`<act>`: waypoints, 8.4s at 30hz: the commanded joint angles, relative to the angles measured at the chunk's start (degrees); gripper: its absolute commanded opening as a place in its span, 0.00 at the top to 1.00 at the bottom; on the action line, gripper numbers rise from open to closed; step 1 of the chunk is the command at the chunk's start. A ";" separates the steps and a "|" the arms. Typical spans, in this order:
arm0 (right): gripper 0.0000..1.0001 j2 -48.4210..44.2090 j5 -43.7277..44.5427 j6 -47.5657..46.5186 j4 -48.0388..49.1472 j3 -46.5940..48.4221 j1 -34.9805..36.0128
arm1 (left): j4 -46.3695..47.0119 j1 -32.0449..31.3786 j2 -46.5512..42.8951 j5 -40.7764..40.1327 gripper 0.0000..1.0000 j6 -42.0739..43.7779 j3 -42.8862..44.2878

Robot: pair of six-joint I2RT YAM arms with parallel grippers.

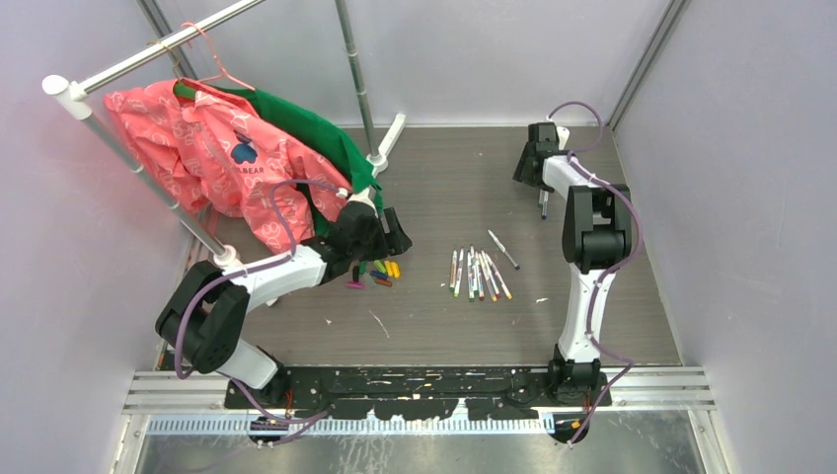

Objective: Open the pen caps

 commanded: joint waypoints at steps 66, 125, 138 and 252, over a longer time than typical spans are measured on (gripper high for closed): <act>0.99 -42.94 -12.60 5.44 4.67 -33.54 31.11 | -2.26 0.00 -12.58 2.06 0.21 -11.02 0.36; 0.81 -35.26 -11.72 7.68 11.38 -30.04 52.15 | 10.47 1.06 -11.67 5.81 1.00 -16.98 -7.00; 0.76 -33.30 -10.88 6.91 12.76 -30.24 51.45 | 11.92 1.03 -12.29 7.60 1.00 -18.67 -7.72; 0.53 -41.60 15.54 6.97 0.48 -37.34 28.72 | -7.49 -2.37 -10.54 -7.05 0.50 -2.60 -3.53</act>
